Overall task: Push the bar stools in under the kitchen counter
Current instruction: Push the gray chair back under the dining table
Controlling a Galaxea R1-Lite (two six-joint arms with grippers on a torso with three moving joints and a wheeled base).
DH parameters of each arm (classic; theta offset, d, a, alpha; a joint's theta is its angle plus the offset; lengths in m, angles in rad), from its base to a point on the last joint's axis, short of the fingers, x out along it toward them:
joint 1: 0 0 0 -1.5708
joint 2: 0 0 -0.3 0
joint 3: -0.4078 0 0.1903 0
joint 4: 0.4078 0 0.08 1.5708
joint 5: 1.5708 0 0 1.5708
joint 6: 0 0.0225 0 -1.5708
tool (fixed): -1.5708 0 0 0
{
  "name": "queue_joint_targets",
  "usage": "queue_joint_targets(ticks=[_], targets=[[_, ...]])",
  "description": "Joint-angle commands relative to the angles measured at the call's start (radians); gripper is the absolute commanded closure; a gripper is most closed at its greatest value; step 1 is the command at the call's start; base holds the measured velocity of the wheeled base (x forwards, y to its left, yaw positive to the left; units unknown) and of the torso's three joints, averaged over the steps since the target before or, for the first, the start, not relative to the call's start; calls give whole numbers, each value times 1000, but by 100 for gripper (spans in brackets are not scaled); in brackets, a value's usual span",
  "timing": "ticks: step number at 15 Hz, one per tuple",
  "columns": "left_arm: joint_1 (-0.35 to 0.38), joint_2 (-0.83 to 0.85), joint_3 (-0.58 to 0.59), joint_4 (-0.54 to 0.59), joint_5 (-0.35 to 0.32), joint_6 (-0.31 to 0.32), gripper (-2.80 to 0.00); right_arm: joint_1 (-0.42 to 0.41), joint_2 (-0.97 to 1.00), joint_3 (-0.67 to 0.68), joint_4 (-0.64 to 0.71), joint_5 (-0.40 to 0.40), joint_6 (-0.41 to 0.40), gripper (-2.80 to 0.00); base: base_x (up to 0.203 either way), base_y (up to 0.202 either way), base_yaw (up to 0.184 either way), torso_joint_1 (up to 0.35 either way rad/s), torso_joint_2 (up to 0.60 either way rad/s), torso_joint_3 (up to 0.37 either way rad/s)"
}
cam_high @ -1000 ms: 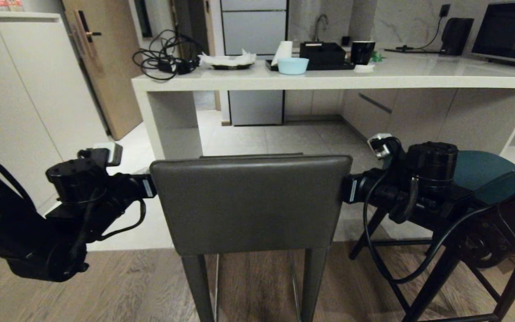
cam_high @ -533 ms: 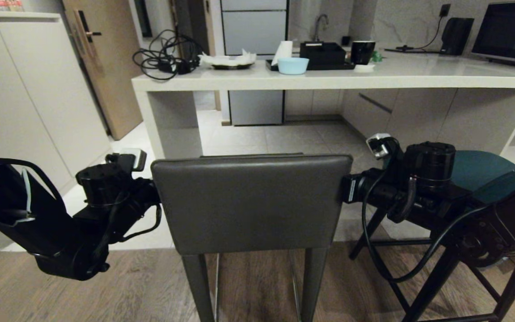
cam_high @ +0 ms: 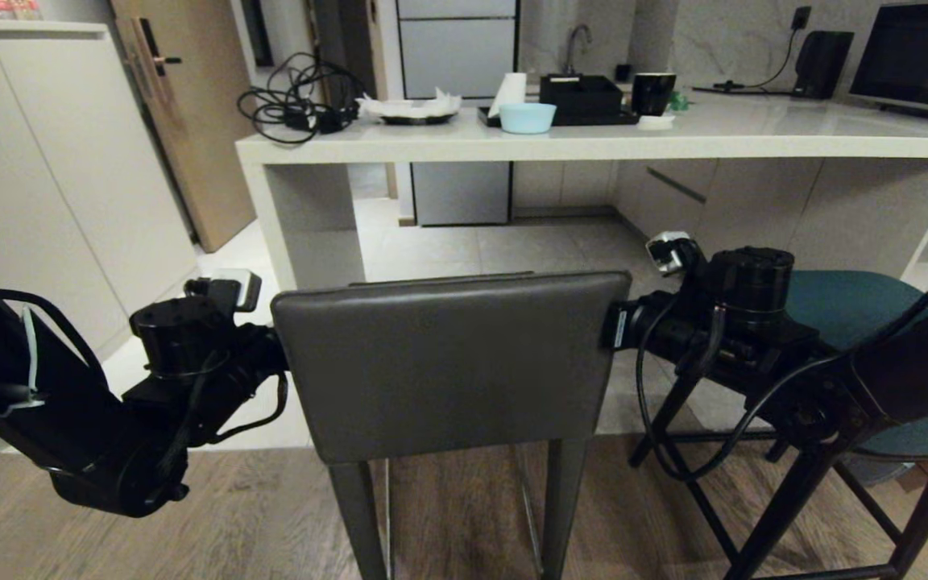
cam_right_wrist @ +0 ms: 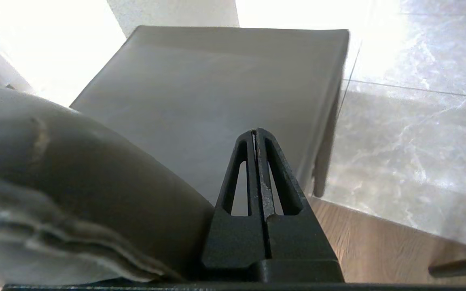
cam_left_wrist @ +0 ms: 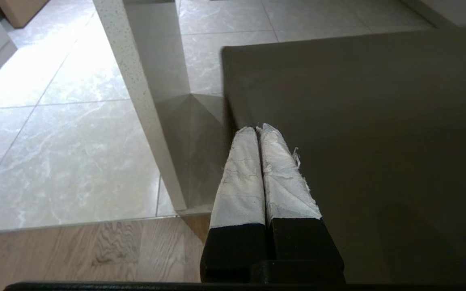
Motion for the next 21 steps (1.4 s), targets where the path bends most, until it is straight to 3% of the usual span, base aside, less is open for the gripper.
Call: queue_joint_targets(ticks=[1,3,7,8,11,13,15,17,19,21], targets=[[-17,-19,14,-11,-3,-2,0,7,24,-21,-6,6,-1,0,0,0,0,0,0,0],[-17,-13,15,-11,-1,-3,0,11,24,-23,-6,6,-1,0,0,0,0,0,0,0],[-4,-15,-12,-10,76,-5,0,-14,26,-8,-9,-4,3,0,0,0,0,0,0,0],[13,-27,-2,-9,79,-5,0,-20,26,-6,-9,-23,4,0,0,0,0,0,0,0],[153,-64,90,-10,80,-5,0,-19,26,-4,-12,-28,4,0,0,0,0,0,0,0],[167,-134,180,-10,50,-7,0,-19,30,-9,-12,-28,4,0,0,0,0,0,0,0],[150,-208,297,-10,-24,-7,0,-19,38,-11,-14,-28,5,0,0,0,0,0,0,0],[86,-216,348,-11,-58,-15,0,-18,36,-5,-32,-28,5,0,0,0,0,0,0,0],[37,-199,316,-11,-27,-35,0,-16,35,-4,-34,-30,5,0,0,0,0,0,0,0],[-2,-125,253,-14,62,-38,0,-9,38,-8,-34,-30,3,0,0,0,0,0,0,0]])
